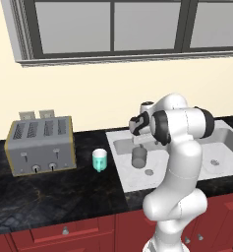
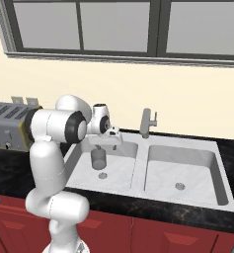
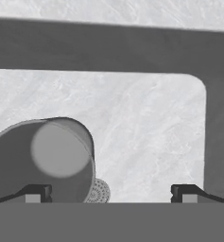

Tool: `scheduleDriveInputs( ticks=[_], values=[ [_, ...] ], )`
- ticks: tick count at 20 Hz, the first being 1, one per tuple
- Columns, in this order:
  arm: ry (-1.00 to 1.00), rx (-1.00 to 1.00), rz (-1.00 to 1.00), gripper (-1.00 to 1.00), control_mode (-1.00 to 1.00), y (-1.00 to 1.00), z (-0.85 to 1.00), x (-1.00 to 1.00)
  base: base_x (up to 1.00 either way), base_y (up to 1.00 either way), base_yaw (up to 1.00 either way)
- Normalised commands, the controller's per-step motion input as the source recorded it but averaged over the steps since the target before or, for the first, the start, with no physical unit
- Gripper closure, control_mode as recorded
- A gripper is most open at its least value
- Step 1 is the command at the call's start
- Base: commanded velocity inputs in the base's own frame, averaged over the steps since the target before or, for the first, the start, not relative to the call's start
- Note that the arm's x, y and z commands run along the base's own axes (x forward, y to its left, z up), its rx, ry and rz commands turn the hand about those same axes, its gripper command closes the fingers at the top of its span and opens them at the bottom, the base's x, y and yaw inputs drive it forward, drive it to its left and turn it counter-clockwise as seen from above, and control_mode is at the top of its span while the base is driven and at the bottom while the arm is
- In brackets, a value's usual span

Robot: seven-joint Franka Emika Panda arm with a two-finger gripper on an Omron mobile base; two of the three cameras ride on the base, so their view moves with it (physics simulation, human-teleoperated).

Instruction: Move any existing items from the left basin to the right basin for drying. Then move the mug from the counter to the left basin of the sink for washing.

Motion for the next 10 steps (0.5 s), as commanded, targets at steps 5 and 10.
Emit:
scheduleDriveInputs(
  ticks=[5, 10],
  values=[
    [0.04, 0.00, 0.00, -1.00, -1.00, 0.00, -0.04, 0.03, 0.00, 0.00, 0.00],
    [0.05, 0.00, 0.00, -1.00, -1.00, 0.00, -0.03, 0.05, 0.00, 0.00, 0.00]
  ],
)
